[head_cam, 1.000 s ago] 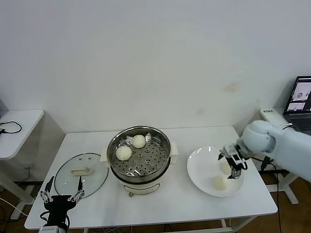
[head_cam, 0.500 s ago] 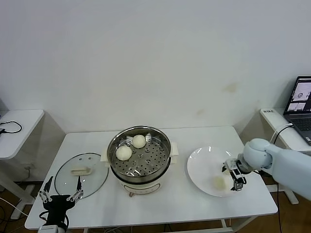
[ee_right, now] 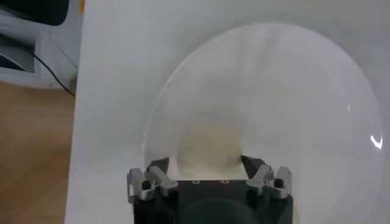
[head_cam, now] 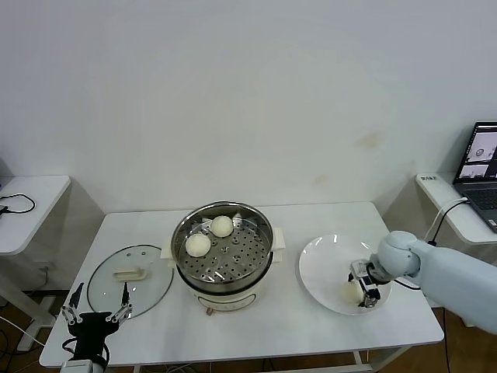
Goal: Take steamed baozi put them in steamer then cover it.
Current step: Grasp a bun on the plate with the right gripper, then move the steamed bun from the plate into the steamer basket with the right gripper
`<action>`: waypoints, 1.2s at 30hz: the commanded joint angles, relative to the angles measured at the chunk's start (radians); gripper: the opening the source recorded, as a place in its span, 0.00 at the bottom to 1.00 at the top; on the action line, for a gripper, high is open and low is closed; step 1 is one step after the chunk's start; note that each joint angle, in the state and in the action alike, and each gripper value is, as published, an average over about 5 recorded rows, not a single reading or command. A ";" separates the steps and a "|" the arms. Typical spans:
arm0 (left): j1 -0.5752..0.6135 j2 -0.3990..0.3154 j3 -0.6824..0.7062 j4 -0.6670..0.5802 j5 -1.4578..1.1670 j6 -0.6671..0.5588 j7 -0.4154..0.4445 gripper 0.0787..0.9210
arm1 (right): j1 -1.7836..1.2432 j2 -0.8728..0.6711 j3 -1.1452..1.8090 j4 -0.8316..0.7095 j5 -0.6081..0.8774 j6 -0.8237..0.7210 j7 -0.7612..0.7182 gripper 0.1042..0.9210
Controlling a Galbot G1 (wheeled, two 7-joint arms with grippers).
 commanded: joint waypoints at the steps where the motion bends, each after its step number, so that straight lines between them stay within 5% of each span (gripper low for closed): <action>1: -0.002 -0.001 0.001 0.002 0.001 0.000 -0.001 0.88 | -0.017 0.023 0.022 -0.020 -0.005 -0.009 0.001 0.72; 9: -0.003 -0.001 0.001 -0.002 0.000 0.000 -0.001 0.88 | 0.083 0.017 0.007 -0.014 0.034 -0.008 -0.020 0.61; 22: -0.005 0.008 -0.001 -0.008 -0.003 -0.001 -0.002 0.88 | 0.343 0.005 -0.024 0.006 0.146 -0.004 -0.058 0.61; 36: -0.004 0.017 -0.003 -0.017 -0.005 0.000 -0.003 0.88 | 0.733 0.242 -0.249 0.012 0.316 -0.027 -0.062 0.62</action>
